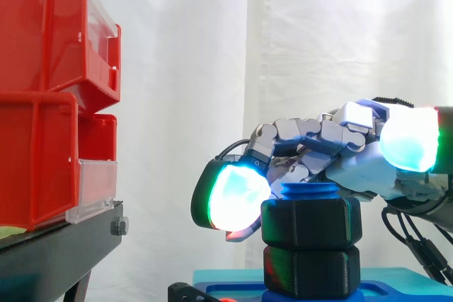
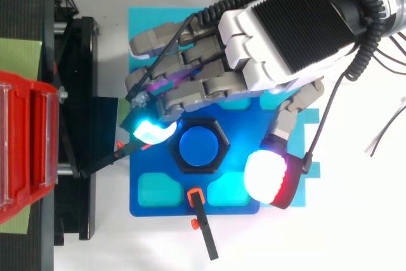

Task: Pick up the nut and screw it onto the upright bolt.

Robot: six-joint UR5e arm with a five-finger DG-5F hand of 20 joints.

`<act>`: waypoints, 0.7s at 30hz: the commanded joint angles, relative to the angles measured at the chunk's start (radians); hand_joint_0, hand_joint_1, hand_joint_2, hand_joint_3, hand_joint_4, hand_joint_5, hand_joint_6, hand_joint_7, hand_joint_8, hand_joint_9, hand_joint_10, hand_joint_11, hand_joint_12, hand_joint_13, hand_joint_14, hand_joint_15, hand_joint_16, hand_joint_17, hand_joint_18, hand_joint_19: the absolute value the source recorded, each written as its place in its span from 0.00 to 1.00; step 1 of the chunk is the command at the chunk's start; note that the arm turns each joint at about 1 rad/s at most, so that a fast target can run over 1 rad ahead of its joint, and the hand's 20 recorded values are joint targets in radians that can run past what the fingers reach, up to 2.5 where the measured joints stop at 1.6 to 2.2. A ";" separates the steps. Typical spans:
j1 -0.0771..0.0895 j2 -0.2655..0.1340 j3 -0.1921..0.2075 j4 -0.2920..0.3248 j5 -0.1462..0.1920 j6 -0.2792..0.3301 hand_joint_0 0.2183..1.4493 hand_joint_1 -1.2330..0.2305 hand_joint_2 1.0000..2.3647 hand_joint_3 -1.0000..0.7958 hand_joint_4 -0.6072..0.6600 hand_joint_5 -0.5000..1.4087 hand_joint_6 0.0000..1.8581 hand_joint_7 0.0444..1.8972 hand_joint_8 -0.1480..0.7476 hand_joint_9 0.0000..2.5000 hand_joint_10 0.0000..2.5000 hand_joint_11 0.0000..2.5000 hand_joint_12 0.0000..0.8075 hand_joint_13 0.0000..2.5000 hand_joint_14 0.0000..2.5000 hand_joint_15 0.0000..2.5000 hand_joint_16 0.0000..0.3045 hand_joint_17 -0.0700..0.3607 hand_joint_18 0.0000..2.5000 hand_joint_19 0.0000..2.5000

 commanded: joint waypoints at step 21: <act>-0.024 0.000 -0.001 0.008 -0.005 -0.015 0.22 0.73 0.00 0.28 0.58 0.28 0.35 0.61 0.47 0.49 0.00 0.00 0.31 0.33 0.00 0.00 0.07 0.28 0.22 0.00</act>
